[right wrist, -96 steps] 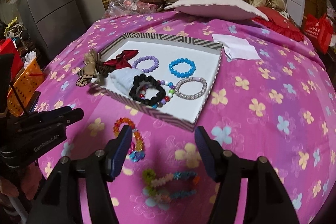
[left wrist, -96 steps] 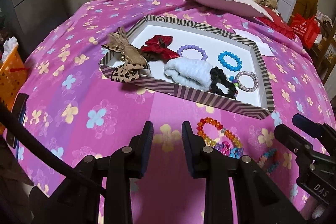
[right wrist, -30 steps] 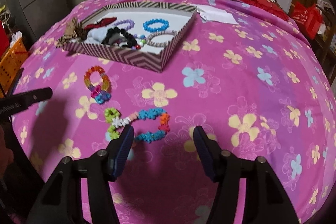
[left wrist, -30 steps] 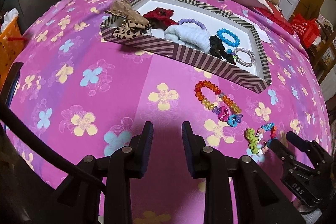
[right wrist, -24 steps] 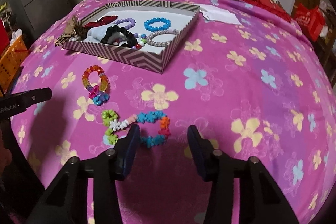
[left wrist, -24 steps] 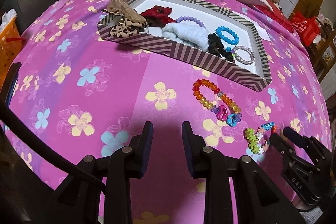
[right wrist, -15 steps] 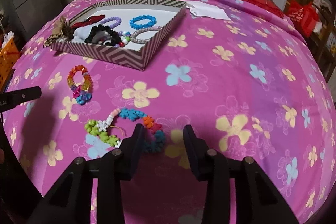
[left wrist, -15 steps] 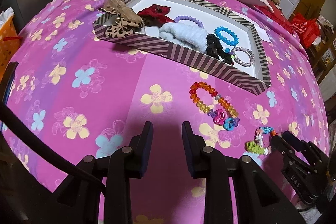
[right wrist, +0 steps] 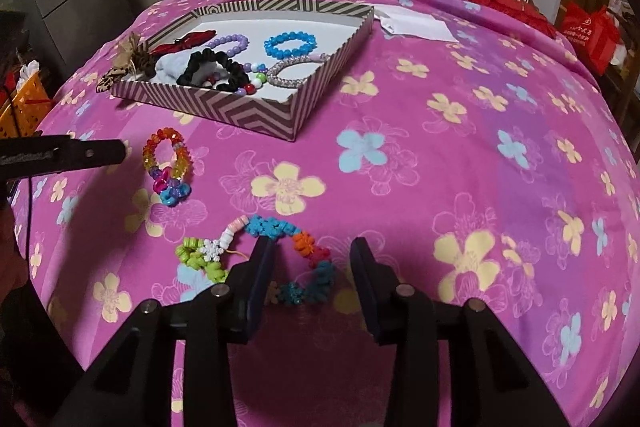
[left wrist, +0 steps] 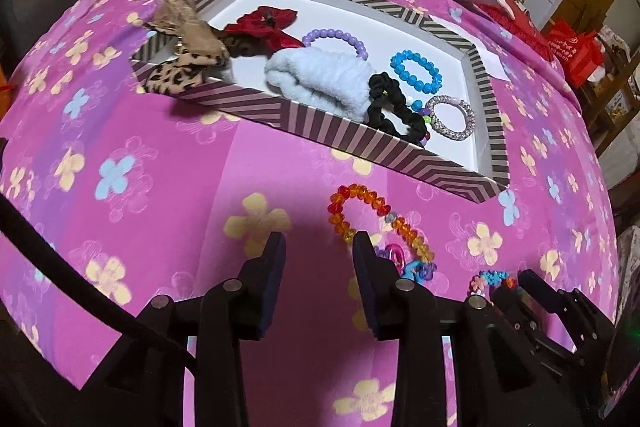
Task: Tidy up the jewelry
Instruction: 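Grasp the orange crystal bracelet with left tool while right tool grasps flower bead bracelet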
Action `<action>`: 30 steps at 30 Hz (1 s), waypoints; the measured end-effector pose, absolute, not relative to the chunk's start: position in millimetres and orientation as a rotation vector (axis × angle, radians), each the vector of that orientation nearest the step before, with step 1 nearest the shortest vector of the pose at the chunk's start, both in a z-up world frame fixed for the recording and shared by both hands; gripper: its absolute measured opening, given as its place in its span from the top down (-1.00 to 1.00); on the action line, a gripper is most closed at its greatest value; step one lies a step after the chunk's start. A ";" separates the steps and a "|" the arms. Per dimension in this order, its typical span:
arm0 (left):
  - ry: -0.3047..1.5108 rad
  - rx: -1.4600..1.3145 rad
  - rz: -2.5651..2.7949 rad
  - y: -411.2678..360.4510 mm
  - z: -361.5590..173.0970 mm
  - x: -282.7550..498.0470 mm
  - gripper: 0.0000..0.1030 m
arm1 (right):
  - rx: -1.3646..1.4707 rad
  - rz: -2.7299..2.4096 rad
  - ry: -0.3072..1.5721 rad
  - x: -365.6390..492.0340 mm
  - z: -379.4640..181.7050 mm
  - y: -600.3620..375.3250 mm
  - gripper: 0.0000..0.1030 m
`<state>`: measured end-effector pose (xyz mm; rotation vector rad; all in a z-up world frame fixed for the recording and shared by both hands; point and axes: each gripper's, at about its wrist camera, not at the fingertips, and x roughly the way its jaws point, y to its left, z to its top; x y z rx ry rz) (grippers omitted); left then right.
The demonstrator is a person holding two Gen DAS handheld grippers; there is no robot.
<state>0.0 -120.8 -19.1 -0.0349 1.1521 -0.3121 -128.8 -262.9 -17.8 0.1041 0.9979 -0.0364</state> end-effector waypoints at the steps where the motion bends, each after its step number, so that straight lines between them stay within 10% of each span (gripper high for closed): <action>1: 1.154 -0.031 -0.313 -123.0 -20.1 1.6 -0.08 | 0.104 -0.036 0.998 -128.4 -17.8 -263.1 0.18; 23: 1.152 0.049 -0.267 -140.3 -35.7 14.5 -0.08 | 0.058 -0.026 1.002 -119.6 -19.3 -261.2 0.03; 30: 1.141 0.061 -0.266 -142.4 -36.2 14.3 0.08 | 0.001 -0.038 1.001 -118.6 -18.7 -261.9 0.58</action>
